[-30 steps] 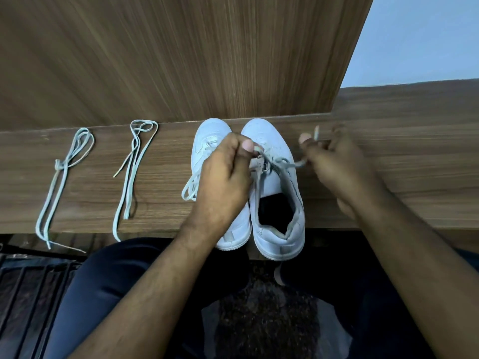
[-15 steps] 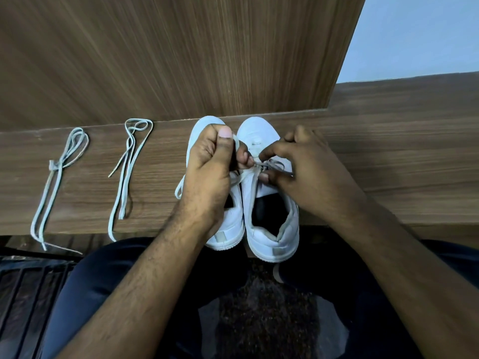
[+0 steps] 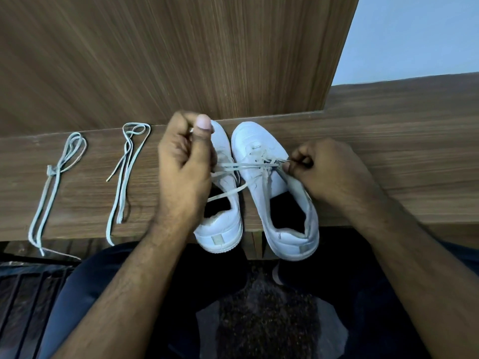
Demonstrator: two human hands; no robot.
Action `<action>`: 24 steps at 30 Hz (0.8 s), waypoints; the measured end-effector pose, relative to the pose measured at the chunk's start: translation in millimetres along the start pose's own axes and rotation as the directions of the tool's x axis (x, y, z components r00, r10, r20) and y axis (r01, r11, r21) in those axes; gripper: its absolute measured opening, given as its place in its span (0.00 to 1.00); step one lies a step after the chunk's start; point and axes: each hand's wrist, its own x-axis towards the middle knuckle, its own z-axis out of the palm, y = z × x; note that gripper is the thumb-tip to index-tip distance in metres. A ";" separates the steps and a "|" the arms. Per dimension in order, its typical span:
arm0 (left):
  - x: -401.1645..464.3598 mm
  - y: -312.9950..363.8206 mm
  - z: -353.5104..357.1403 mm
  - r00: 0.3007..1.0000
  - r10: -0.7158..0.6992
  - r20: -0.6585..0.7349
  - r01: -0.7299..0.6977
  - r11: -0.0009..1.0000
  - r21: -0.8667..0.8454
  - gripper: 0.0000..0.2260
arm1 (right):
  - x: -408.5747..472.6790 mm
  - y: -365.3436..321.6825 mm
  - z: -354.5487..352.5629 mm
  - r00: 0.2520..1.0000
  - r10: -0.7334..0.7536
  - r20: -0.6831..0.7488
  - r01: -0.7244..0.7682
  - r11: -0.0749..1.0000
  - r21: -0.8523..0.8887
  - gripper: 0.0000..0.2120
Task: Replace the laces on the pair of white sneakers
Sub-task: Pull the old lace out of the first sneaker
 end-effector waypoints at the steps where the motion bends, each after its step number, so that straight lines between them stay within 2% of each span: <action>1: -0.6 -3.3 -1.6 0.997 0.028 0.067 -0.037 0.990 0.135 0.08 | -0.9 -1.3 1.4 1.000 -0.017 -0.002 0.017 1.000 0.012 0.07; 2: -3.1 -6.5 -1.2 0.986 0.028 0.165 -0.077 0.951 0.298 0.07 | -2.1 -2.7 2.8 0.999 -0.032 -0.007 0.032 0.999 0.018 0.06; 4: -9.6 -12.7 3.7 0.937 -0.058 0.345 -0.172 0.783 0.598 0.09 | -4.1 -5.2 4.2 0.998 -0.051 -0.024 0.052 0.998 0.022 0.05; 6: -14.5 -17.0 9.4 0.902 -0.119 0.415 -0.271 0.592 0.759 0.11 | -4.3 -5.8 4.2 0.997 -0.062 -0.035 0.063 0.997 0.034 0.05; 7: -15.1 -17.9 10.7 0.905 -0.105 0.412 -0.288 0.561 0.776 0.11 | -4.5 -5.9 3.9 0.998 -0.062 -0.031 0.063 0.997 0.038 0.05; 8: -15.1 -17.8 11.0 0.915 -0.065 0.398 -0.290 0.580 0.761 0.11 | -4.7 -6.0 3.7 0.998 -0.063 -0.023 0.064 0.997 0.040 0.05; 11: -13.5 -16.7 11.1 0.960 0.127 0.250 -0.255 0.766 0.590 0.07 | -4.7 -6.5 3.8 0.998 -0.067 -0.005 0.067 0.996 0.055 0.05; 13: -12.3 -18.0 12.5 0.977 0.144 0.155 -0.200 0.869 0.453 0.07 | -4.3 -8.4 4.7 0.998 -0.069 -0.002 0.069 0.993 0.101 0.05; 15: -11.7 -22.0 15.6 0.986 0.068 0.155 -0.111 0.951 0.288 0.09 | -4.9 -11.2 6.3 0.998 -0.061 0.020 0.057 0.981 0.188 0.05; 16: -12.3 -23.2 16.8 0.984 -0.023 0.177 -0.003 0.989 0.147 0.11 | -5.6 -12.2 7.7 0.998 -0.060 0.035 0.051 0.977 0.207 0.05; 18: -14.1 -19.2 19.4 0.946 -0.232 0.226 0.258 0.961 -0.096 0.12 | -7.0 -12.8 11.1 0.997 -0.067 0.035 0.060 0.984 0.166 0.04; 19: -14.5 -18.4 20.0 0.923 -0.292 0.249 0.326 0.939 -0.107 0.12 | -7.8 -13.1 12.4 0.997 -0.072 0.029 0.067 0.987 0.147 0.04; 20: -13.9 -17.9 20.8 0.915 -0.306 0.264 0.329 0.943 -0.047 0.12 | -8.0 -13.3 13.1 0.997 -0.077 0.031 0.072 0.986 0.147 0.04; 22: -14.2 -19.7 22.4 0.923 -0.270 0.276 0.267 0.963 0.047 0.13 | -8.4 -13.7 13.9 0.995 -0.083 0.051 0.073 0.984 0.165 0.03; 24: -14.1 -17.2 25.2 0.925 -0.294 0.242 0.303 0.953 -0.001 0.14 | -8.2 -12.2 14.7 0.996 -0.069 0.054 0.061 0.988 0.142 0.04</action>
